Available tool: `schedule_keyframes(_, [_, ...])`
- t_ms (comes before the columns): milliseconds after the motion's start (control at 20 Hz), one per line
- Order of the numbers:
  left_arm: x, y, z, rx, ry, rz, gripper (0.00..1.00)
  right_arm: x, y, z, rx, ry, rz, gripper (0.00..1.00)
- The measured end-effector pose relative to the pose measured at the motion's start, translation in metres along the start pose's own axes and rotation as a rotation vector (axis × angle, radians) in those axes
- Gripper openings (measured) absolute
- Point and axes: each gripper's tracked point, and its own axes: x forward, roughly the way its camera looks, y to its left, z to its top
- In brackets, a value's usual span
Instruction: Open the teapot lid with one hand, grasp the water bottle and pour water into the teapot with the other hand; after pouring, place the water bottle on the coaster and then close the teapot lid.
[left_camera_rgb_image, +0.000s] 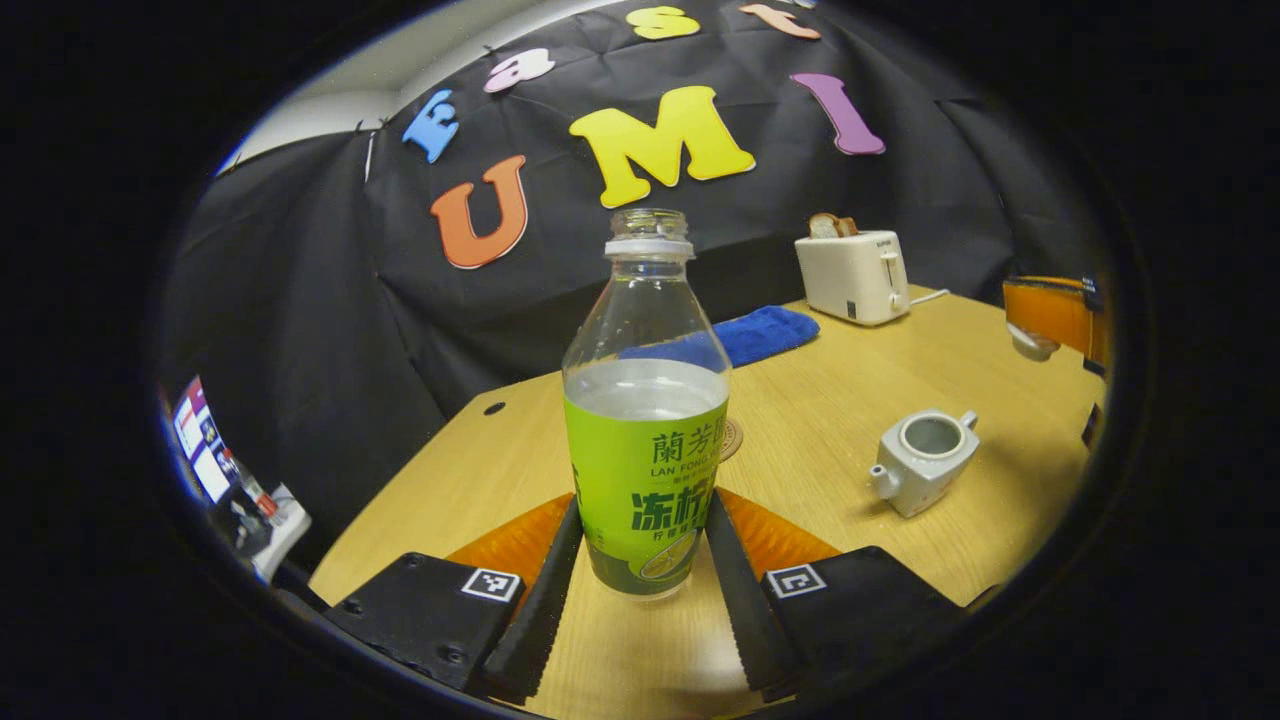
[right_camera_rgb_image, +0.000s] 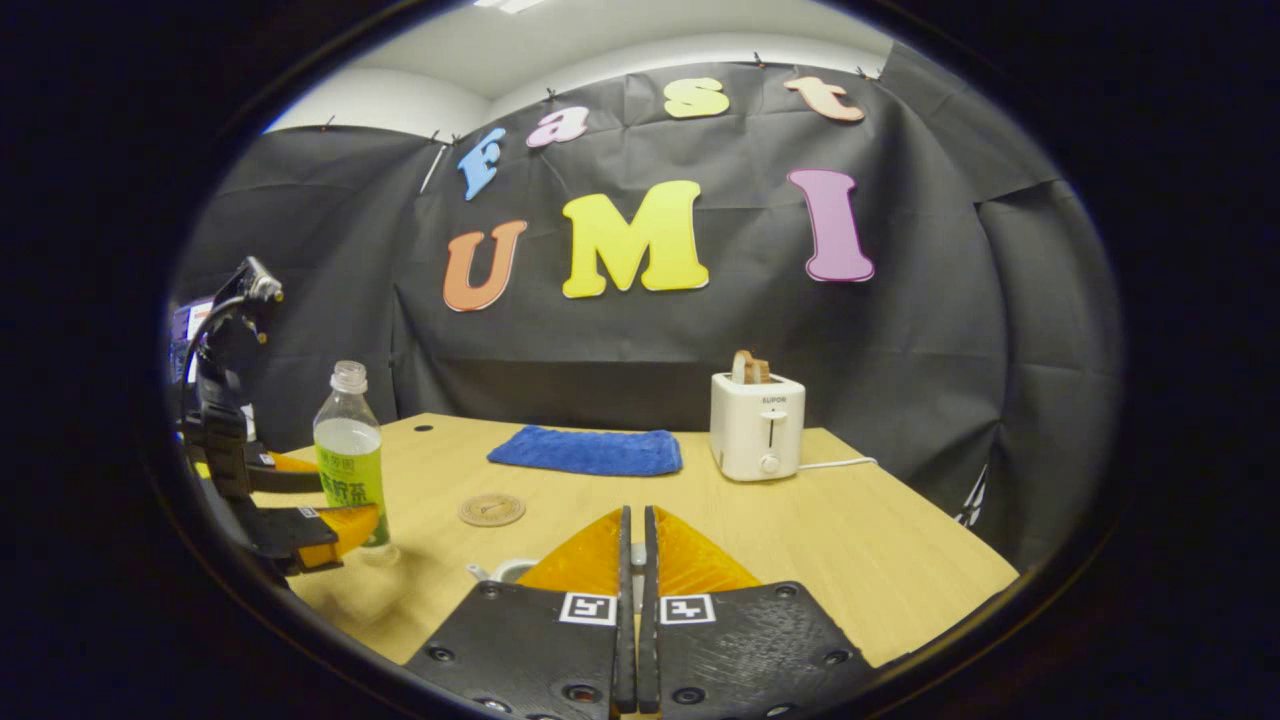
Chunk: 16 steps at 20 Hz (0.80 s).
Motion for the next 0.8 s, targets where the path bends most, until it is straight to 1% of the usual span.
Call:
schedule_keyframes(100, [-0.002, 0.009, 0.007, 0.128, -0.002, 0.026, 0.74, -0.003, -0.009, 0.001, -0.006, -0.005, -0.006, 0.01])
schedule_keyframes(150, [-0.002, 0.012, 0.008, 0.182, 0.004, 0.035, 0.72, -0.004, -0.012, -0.001, -0.009, -0.008, -0.009, 0.01])
schedule_keyframes(200, [-0.002, 0.016, 0.008, 0.234, 0.01, 0.047, 0.74, -0.006, -0.015, -0.001, -0.008, -0.009, -0.011, 0.01])
schedule_keyframes(250, [-0.002, 0.018, 0.01, 0.286, 0.015, 0.054, 0.74, -0.007, -0.018, -0.003, -0.009, -0.006, -0.011, 0.0])
schedule_keyframes(300, [-0.002, 0.022, 0.011, 0.338, 0.02, 0.064, 0.74, -0.009, -0.02, -0.004, -0.009, -0.005, -0.013, 0.01])
schedule_keyframes(350, [-0.002, 0.024, 0.012, 0.39, 0.026, 0.073, 0.74, -0.011, -0.023, -0.006, -0.009, -0.004, -0.014, 0.0])
schedule_keyframes(400, [-0.001, 0.025, 0.013, 0.442, 0.031, 0.08, 0.74, -0.012, -0.026, -0.005, -0.009, -0.005, -0.018, 0.01])
schedule_keyframes(500, [-0.002, 0.023, 0.014, 0.542, 0.032, 0.078, 0.74, -0.016, -0.033, -0.007, -0.006, -0.004, -0.023, 0.01])
schedule_keyframes(550, [-0.001, 0.021, 0.016, 0.595, 0.032, 0.077, 0.74, -0.017, -0.036, -0.008, -0.004, -0.004, -0.026, 0.0])
schedule_keyframes(700, [-0.001, 0.014, 0.02, 0.745, 0.03, 0.073, 0.73, -0.022, -0.042, -0.008, -0.005, -0.011, -0.034, 0.01])
schedule_keyframes(800, [-0.003, 0.01, 0.02, 0.829, 0.046, 0.071, 0.74, -0.024, -0.046, -0.008, -0.003, -0.017, -0.038, 0.01])
